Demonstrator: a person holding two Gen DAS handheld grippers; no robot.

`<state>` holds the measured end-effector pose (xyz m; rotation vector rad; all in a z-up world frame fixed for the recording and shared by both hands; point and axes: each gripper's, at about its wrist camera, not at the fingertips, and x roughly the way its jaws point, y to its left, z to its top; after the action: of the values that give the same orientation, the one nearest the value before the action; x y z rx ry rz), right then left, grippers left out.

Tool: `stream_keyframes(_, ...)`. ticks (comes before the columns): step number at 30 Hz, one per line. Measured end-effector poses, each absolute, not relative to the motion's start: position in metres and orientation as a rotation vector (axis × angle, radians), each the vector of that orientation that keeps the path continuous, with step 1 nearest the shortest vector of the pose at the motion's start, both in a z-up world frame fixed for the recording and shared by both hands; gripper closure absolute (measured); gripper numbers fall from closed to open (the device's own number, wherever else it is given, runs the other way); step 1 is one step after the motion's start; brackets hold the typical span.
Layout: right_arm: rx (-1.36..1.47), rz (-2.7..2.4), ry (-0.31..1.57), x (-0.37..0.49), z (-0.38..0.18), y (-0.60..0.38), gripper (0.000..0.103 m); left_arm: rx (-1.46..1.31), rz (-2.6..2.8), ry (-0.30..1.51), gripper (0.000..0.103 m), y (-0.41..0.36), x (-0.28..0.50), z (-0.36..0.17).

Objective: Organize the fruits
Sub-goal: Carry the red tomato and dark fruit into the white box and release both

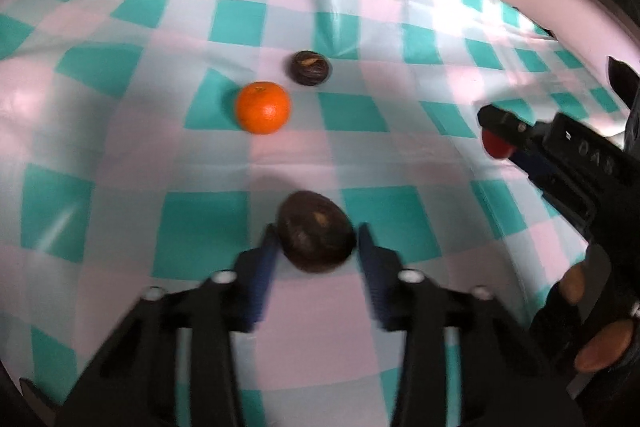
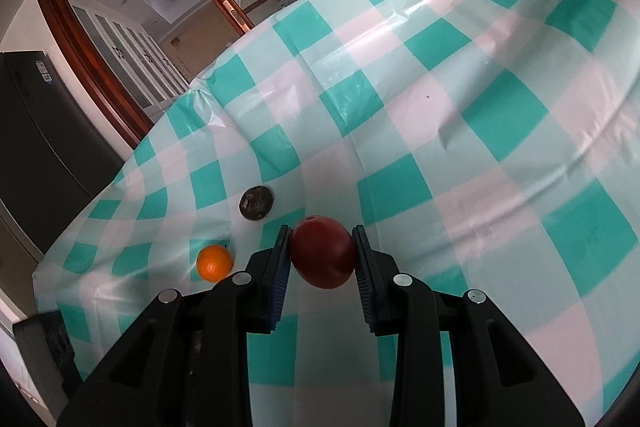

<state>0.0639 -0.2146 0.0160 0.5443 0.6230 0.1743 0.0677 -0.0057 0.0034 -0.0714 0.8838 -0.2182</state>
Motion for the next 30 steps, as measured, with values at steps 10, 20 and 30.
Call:
stream_keyframes(10,0.562,0.184,0.639,-0.044,0.019,-0.206,0.071,-0.084,-0.194,0.732,0.066,0.013,0.005,0.037)
stream_keyframes(20,0.443,0.206,0.633,-0.155,0.037,-0.217,0.071,-0.001,-0.307,0.657,0.066,-0.016,-0.105,0.061)
stream_keyframes(30,0.375,0.062,0.571,-0.266,0.043,-0.293,0.071,0.151,-0.531,0.656,0.066,-0.108,-0.185,0.061)
